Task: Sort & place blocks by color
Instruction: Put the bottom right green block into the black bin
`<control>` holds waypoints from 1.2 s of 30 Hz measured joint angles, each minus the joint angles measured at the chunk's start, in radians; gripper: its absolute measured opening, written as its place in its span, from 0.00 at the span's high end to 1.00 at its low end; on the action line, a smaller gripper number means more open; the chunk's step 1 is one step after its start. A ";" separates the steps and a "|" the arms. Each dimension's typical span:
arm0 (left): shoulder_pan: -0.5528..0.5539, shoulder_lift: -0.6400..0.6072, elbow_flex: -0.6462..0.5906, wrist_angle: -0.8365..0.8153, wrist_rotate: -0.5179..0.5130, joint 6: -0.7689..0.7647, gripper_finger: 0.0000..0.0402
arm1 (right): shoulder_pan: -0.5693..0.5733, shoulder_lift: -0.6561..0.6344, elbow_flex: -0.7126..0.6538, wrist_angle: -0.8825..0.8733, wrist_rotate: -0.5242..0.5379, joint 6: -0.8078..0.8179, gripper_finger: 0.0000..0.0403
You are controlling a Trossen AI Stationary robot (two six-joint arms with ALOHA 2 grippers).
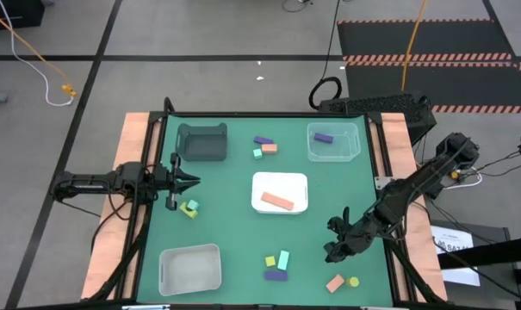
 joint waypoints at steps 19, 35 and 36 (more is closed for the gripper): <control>0.000 0.000 0.000 0.000 0.000 0.000 0.88 | 0.062 0.023 0.015 -0.077 0.049 -0.058 0.66; 0.000 0.000 0.000 0.000 0.000 0.000 0.88 | 0.280 0.215 0.301 -0.436 0.041 0.136 0.66; 0.000 0.000 0.000 0.000 0.000 0.000 0.88 | 0.290 0.239 0.317 -0.458 0.041 0.144 0.66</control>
